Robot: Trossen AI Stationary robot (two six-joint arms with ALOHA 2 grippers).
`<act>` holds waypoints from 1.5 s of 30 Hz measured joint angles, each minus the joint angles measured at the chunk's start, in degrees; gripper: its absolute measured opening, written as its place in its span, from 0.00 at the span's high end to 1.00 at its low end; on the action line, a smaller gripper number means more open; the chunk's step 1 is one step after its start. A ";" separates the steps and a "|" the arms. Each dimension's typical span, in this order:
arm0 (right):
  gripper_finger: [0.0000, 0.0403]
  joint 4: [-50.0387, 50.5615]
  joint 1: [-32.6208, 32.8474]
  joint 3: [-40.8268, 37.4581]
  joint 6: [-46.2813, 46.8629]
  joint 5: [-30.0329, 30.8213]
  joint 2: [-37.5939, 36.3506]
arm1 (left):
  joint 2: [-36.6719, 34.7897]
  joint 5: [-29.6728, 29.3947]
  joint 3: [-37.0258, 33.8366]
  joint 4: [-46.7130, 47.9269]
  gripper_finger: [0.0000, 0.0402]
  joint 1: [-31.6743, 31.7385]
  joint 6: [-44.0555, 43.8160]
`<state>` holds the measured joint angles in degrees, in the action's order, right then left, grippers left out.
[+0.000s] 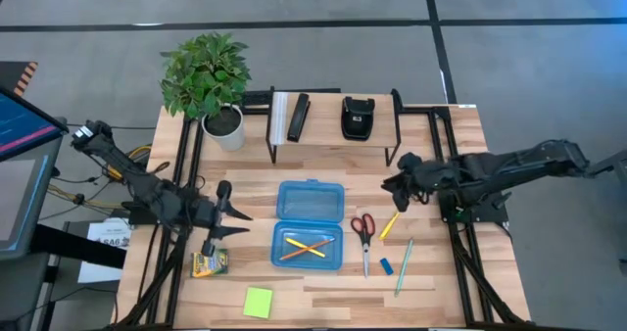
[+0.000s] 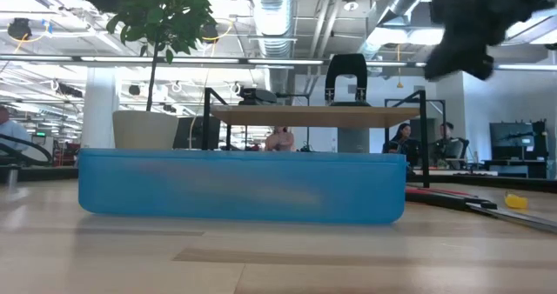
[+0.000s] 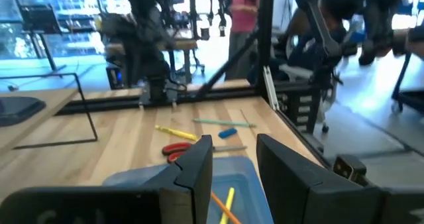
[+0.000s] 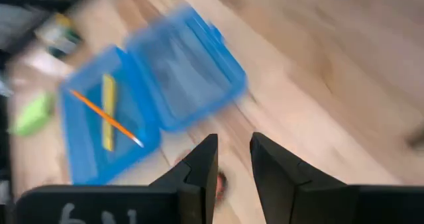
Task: Pack school essentials
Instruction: Put the yellow pencil into the blue pencil box
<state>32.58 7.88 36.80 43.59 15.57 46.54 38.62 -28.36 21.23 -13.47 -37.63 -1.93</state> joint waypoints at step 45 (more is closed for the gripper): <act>0.41 6.90 7.54 0.17 40.88 -15.89 28.21 | -8.51 -0.57 -4.33 0.37 0.73 0.00 -5.38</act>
<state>39.49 15.42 36.97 84.46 -0.32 74.75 30.11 -28.93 16.91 -13.10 -37.63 -7.32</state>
